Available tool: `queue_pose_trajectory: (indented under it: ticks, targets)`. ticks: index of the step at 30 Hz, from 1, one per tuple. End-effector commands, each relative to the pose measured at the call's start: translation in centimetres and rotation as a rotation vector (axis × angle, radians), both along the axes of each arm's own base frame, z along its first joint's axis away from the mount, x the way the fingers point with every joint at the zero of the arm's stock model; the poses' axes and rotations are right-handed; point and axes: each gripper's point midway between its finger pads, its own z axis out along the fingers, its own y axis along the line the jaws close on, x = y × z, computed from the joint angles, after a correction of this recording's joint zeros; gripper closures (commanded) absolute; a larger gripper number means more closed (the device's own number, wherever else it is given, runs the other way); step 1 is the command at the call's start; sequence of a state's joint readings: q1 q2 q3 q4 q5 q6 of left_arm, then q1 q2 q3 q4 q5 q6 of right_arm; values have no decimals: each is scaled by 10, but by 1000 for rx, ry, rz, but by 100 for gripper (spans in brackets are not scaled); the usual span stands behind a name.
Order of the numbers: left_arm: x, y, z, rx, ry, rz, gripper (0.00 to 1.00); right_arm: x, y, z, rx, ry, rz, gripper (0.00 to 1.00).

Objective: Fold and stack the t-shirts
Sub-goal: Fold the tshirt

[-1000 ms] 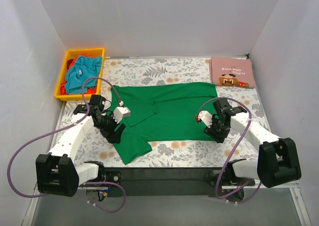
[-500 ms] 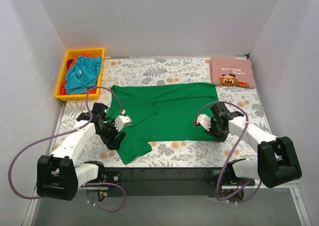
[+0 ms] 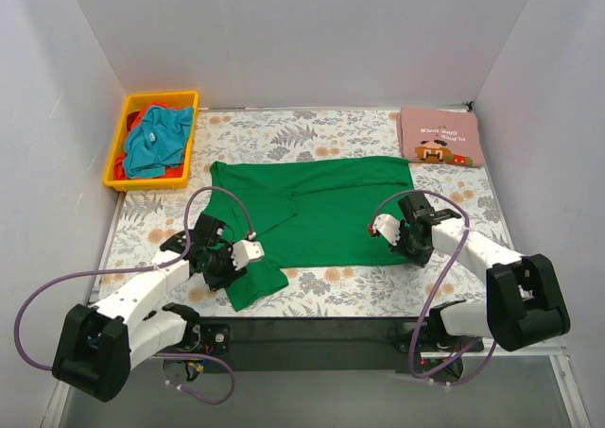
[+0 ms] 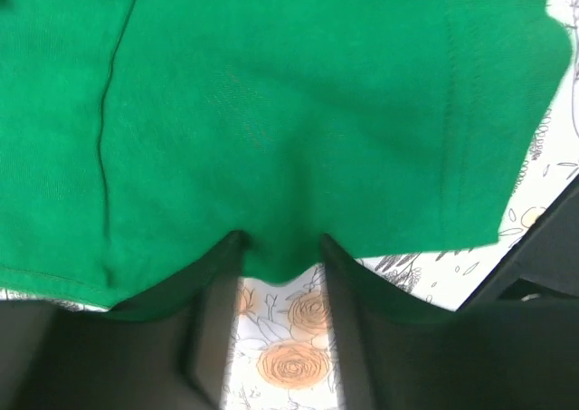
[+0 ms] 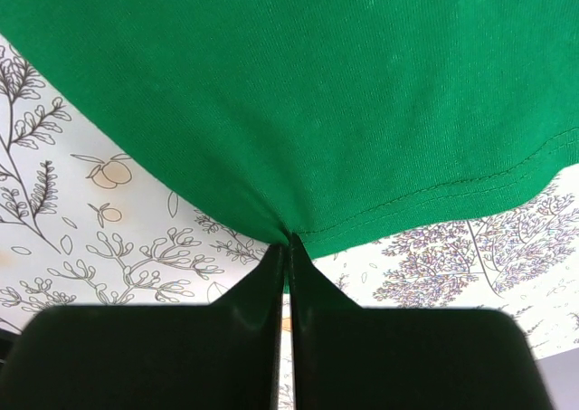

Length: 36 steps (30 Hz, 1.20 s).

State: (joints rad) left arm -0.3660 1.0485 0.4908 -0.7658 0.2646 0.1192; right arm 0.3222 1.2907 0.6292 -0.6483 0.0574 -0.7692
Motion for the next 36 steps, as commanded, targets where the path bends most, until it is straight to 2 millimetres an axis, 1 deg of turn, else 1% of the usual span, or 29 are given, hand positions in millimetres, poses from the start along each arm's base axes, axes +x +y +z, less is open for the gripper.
queue_pose_trajectory:
  ticks: [1, 4, 5, 7, 8, 10, 11, 12, 13, 14, 15, 16, 17, 19, 21, 23, 26, 27, 28, 29, 30, 31, 32, 33, 34, 35, 36]
  targets:
    - [-4, 10, -14, 60, -39, -32, 66, -3, 2, -14, 9, 28, -1, 99]
    - [-7, 15, -12, 82, -42, -45, 81, -1, 2, -10, 10, 15, -3, 99]
    - [-9, 16, -8, 82, -47, -44, 90, 0, 2, -9, 12, 11, -3, 99]
    - [-8, 14, -1, 68, -57, -29, 97, 0, 2, -5, 17, 3, 0, 99]
    - [-6, 13, 7, 61, -75, -23, 100, 1, 2, -3, 19, -3, 0, 99]
    - [-5, 13, 16, 52, -85, -18, 100, 1, 2, 5, 29, -19, -2, 99]
    - [-9, 13, 19, 52, -72, -19, 100, 1, 1, 7, 31, -22, -2, 99]
    - [-6, 10, 29, 37, -91, -17, 100, -3, 0, 9, 33, -15, -2, 99]
    - [-6, 7, 34, 20, -90, -19, 100, -2, 0, 14, 39, -32, -3, 99]
    - [-11, 8, 37, 17, -70, -12, 100, -5, -2, 16, 35, -31, 2, 99]
    - [-8, 5, 46, 3, -83, -11, 100, -4, -3, 20, 37, -48, 2, 99]
    - [-9, 3, 50, -12, -81, -10, 100, -4, -4, 22, 35, -57, 4, 99]
    - [-11, 2, 52, -16, -74, -6, 100, -3, -6, 25, 35, -67, -1, 99]
    - [-7, 0, 62, -27, -82, 10, 100, -1, -8, 31, 36, -89, 7, 99]
    - [-2, 0, 66, -25, -93, 18, 100, 8, -9, 42, 37, -116, 7, 99]
    - [11, -2, 74, -26, -124, 30, 100, 19, -10, 52, 43, -140, -2, 99]
    - [31, -7, 84, -39, -146, 50, 100, 30, -13, 55, 44, -132, -10, 99]
    - [38, -9, 88, -54, -151, 63, 100, 39, -12, 59, 46, -136, -13, 99]
    - [44, -10, 92, -61, -151, 69, 100, 42, -12, 60, 48, -133, -10, 99]
    - [56, -13, 98, -70, -162, 76, 100, 46, -13, 62, 51, -135, -13, 99]
    - [64, -12, 100, -74, -163, 87, 100, 49, -13, 60, 51, -122, -14, 99]
    - [70, -12, 102, -77, -169, 94, 100, 57, -11, 65, 53, -137, -11, 99]
    - [83, -14, 112, -90, -204, 94, 100, 61, -12, 66, 52, -137, -11, 99]
    - [90, -12, 108, -85, -184, 109, 100, 63, -12, 64, 49, -124, -13, 99]
    - [96, -13, 110, -97, -185, 112, 100, 73, -11, 71, 51, -142, -12, 99]
    - [102, -13, 111, -99, -184, 113, 100, 77, -12, 72, 49, -142, -12, 99]
    - [113, -11, 114, -104, -185, 128, 100, 81, -12, 70, 46, -132, -11, 99]
